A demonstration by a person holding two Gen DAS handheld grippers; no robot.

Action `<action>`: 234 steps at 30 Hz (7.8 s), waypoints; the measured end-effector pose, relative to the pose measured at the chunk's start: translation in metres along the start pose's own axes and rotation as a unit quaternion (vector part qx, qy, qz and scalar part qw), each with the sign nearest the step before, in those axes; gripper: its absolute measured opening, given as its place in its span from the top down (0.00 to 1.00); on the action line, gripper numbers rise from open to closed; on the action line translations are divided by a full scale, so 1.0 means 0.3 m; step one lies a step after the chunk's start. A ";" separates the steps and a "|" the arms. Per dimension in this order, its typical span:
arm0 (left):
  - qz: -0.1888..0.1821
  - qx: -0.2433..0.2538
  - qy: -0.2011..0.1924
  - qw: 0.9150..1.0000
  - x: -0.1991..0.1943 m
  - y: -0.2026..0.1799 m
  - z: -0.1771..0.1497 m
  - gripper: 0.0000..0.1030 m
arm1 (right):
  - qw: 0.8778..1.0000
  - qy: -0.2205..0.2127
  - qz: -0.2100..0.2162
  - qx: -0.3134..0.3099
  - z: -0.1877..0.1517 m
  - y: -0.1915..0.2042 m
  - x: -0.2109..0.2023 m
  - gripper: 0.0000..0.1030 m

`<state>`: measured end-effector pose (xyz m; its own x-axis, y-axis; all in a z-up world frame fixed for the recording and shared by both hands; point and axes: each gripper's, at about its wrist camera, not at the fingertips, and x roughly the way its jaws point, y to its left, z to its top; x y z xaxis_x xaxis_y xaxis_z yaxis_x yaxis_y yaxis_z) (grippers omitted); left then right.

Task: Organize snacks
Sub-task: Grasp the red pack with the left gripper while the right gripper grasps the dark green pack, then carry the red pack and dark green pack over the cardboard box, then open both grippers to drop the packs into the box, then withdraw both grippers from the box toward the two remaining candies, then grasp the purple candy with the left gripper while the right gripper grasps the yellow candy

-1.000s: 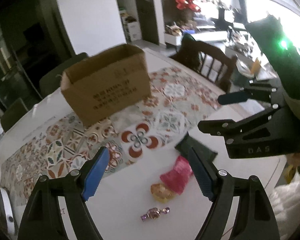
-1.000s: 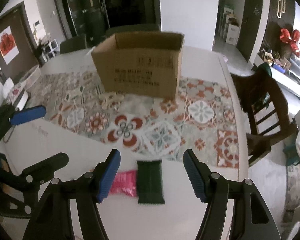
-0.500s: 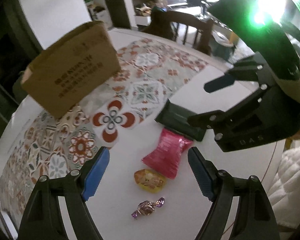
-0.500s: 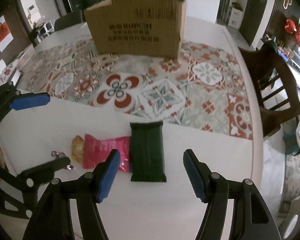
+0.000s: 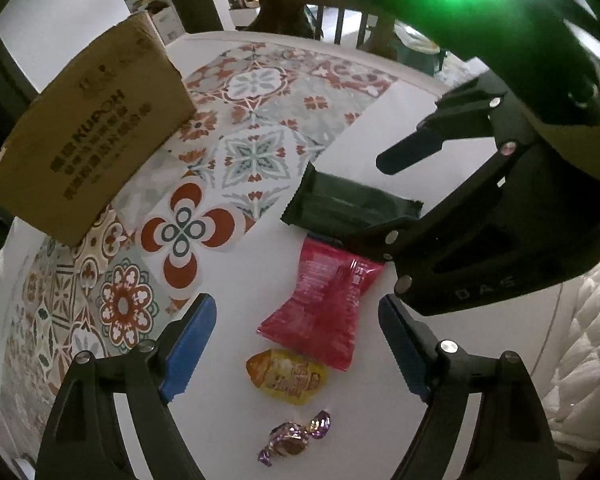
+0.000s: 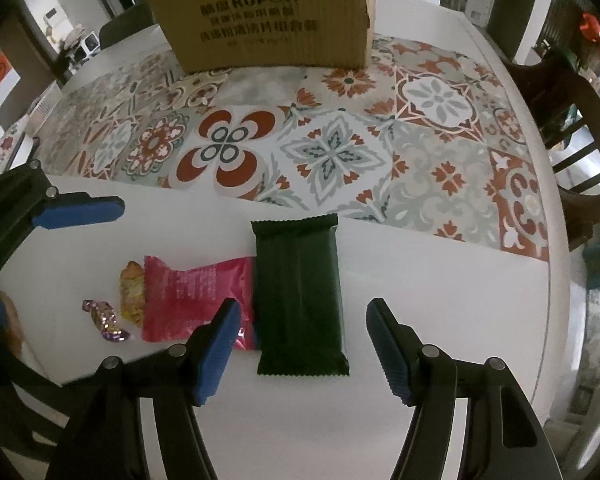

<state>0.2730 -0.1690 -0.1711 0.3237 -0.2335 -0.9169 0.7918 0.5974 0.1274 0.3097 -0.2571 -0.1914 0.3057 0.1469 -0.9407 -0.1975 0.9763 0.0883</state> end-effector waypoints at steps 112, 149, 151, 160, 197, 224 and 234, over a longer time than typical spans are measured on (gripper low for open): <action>0.119 -0.360 -0.172 0.909 -0.322 0.854 0.392 0.60 | 0.969 -0.249 0.009 0.005 0.791 -0.010 -0.340 0.55; 0.173 -0.348 -0.187 0.902 -0.531 0.628 0.188 0.28 | 0.964 -0.267 0.014 0.009 0.590 0.054 -0.478 0.44; 0.175 -0.345 -0.185 0.903 -0.540 0.597 0.167 0.28 | 0.962 -0.271 0.012 0.004 0.558 0.067 -0.496 0.44; 0.190 -0.323 -0.181 0.909 -0.584 0.439 0.055 0.28 | 0.960 -0.281 0.000 -0.017 0.411 0.112 -0.551 0.44; 0.069 -0.343 -0.044 0.936 -0.287 0.142 -0.329 0.29 | 0.985 -0.122 0.053 -0.111 0.027 0.288 -0.245 0.44; 0.003 -0.371 0.008 0.929 -0.052 0.140 -0.364 0.34 | 0.990 -0.005 0.085 -0.110 -0.007 0.330 0.029 0.45; -0.004 -0.374 0.024 0.927 -0.006 0.142 -0.367 0.56 | 0.991 0.017 0.082 -0.107 -0.006 0.331 0.078 0.55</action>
<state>0.2491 -0.0586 -0.2058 0.2815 -0.2152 -0.9351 0.2063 0.9653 -0.1601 0.2957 -0.1571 -0.2053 0.2214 0.2923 -0.9303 -0.4369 0.8826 0.1734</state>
